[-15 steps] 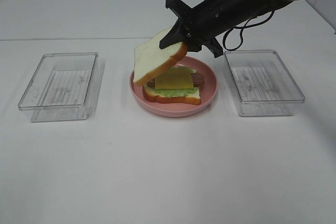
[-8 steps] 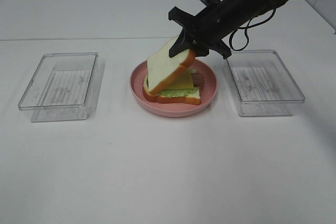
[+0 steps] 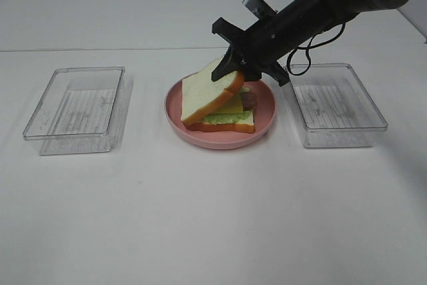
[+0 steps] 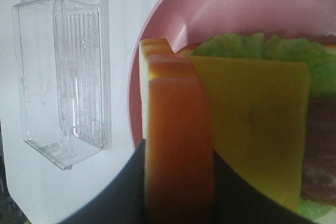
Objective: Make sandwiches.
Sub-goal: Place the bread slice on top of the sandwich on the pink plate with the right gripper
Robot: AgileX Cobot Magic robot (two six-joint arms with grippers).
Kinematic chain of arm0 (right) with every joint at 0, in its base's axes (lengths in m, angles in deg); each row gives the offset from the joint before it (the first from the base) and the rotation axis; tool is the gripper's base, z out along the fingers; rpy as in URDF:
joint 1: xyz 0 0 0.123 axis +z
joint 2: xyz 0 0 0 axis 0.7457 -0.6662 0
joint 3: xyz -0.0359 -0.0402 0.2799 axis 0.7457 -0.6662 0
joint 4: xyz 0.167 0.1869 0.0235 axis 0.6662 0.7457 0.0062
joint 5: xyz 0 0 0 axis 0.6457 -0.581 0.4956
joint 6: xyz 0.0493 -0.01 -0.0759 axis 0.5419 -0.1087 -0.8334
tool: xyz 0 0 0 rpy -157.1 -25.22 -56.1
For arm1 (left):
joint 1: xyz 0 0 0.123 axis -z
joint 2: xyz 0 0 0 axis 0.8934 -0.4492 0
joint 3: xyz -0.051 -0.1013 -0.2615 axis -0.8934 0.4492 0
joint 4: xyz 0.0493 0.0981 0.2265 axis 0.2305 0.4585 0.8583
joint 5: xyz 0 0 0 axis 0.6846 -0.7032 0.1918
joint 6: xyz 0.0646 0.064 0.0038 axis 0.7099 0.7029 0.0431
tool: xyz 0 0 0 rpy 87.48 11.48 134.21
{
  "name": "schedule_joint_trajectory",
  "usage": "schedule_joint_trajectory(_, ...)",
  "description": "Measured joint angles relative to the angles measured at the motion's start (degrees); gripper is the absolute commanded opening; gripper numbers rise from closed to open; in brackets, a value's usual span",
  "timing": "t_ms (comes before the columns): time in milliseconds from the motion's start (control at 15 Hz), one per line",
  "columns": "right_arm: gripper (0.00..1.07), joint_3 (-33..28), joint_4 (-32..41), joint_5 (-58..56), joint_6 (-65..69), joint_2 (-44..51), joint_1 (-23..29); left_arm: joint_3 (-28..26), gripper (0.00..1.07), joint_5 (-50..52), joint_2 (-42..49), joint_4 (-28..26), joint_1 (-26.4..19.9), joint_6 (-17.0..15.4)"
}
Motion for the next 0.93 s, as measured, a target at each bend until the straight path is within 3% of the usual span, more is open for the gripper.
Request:
schedule_joint_trajectory(67,0.21,0.0,-0.57,0.06,0.0,0.0,0.0,0.0,0.98,0.0,0.0,0.0,0.0,0.0)
schedule_joint_trajectory(133,0.5,0.0,-1.09,0.17,0.74,0.0,0.0,0.0,0.98,0.0,0.0,0.0,0.0,0.0)
schedule_joint_trajectory(200,0.72,0.0,-1.89,0.17,1.43,0.0,0.0,0.0,0.98,0.0,0.0,0.0,0.0,0.0)
schedule_joint_trajectory(333,0.99,0.0,-2.52,0.0,1.95,-0.11,0.0,0.0,0.98,0.0,0.0,0.0,0.0,0.0)
schedule_joint_trajectory(600,1.0,0.0,-8.08,-0.11,1.95,1.38,0.0,0.0,0.98,0.0,0.0,0.0,0.0,0.0)
schedule_joint_trajectory(933,1.0,0.0,-20.34,-0.57,6.59,9.28,0.0,0.0,0.98,0.0,0.0,0.0,0.0,0.0)
